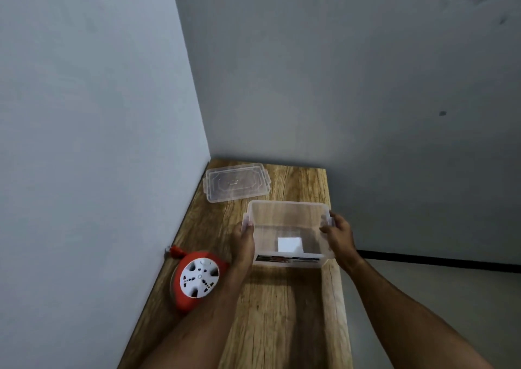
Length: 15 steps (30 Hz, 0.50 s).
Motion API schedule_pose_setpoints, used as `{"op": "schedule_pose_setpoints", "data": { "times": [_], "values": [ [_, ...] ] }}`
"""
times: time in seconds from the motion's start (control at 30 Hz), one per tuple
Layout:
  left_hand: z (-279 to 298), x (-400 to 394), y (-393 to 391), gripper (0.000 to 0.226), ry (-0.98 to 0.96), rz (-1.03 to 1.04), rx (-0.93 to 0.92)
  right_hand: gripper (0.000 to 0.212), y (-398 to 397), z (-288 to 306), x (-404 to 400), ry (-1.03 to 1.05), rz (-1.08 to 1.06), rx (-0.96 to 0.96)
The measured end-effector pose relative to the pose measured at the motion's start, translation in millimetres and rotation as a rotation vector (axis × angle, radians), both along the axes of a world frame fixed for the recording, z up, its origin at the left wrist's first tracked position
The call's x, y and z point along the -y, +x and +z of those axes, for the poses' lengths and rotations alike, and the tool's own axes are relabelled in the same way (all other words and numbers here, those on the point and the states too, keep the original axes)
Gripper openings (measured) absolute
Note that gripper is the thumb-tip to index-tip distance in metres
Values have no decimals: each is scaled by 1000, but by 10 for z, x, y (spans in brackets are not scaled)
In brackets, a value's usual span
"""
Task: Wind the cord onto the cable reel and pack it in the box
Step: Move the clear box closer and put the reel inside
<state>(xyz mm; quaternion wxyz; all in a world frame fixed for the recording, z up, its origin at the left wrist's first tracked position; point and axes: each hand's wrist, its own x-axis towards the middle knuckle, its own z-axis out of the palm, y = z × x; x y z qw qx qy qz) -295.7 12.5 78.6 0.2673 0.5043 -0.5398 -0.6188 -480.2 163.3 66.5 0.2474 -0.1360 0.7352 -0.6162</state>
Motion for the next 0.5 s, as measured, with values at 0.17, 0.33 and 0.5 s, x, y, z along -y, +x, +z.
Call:
{"op": "schedule_pose_setpoints", "data": {
  "times": [0.17, 0.33, 0.5],
  "values": [
    [-52, -139, 174, 19, -6, -48, 32, 46, 138, -109, -166, 10, 6, 18],
    [-61, -113, 217, 34, -71, -84, 63, 57, 195, -15, -227, 72, -9, -109],
    [117, 18, 386, 47, -77, -20, 15, 64, 232, 217, -126, 7, -10, -282]
  ]
}}
